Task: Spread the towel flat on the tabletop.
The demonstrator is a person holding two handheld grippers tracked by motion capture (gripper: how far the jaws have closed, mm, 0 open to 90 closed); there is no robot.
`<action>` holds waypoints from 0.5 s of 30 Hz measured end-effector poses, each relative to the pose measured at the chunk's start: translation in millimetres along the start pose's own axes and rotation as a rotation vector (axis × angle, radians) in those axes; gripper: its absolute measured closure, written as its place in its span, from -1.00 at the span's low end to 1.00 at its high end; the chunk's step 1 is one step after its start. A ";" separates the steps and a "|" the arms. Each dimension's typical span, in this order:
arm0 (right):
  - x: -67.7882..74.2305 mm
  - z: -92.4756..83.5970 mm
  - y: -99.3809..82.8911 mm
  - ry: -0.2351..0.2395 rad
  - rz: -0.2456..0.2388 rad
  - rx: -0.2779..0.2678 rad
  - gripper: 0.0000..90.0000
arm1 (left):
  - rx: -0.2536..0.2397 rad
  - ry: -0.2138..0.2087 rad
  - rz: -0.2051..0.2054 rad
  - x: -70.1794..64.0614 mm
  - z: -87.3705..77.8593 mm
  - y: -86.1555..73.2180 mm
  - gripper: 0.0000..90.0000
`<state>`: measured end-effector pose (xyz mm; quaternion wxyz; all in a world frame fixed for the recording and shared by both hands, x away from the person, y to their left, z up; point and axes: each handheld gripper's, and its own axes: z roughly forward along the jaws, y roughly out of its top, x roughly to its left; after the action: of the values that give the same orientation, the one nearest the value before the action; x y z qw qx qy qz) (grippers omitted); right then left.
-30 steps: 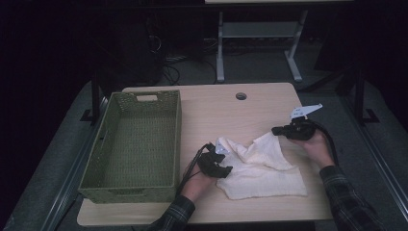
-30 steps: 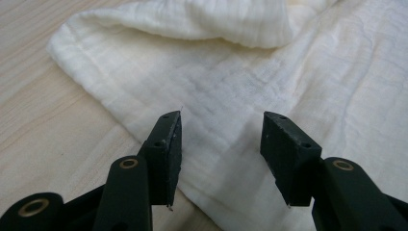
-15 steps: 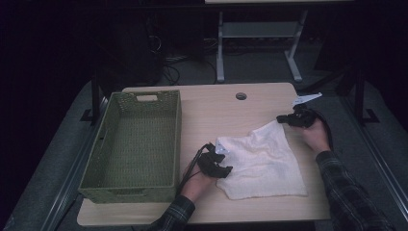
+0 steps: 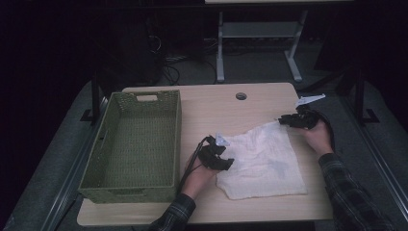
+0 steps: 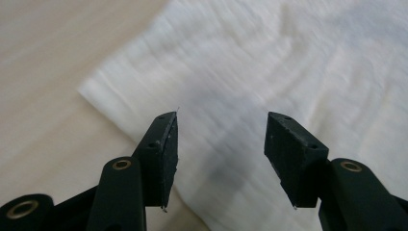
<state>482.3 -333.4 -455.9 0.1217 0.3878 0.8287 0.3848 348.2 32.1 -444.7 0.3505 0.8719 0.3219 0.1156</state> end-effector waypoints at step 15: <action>28.4 -12.8 -16.3 0.076 -0.025 -0.017 0.34 | 0.007 0.111 -0.054 53.3 31.8 35.9 0.09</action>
<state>447.8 -326.0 -456.5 0.0981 0.3614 0.8341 0.4050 419.8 29.6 -444.4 0.3321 0.8565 0.3645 0.1530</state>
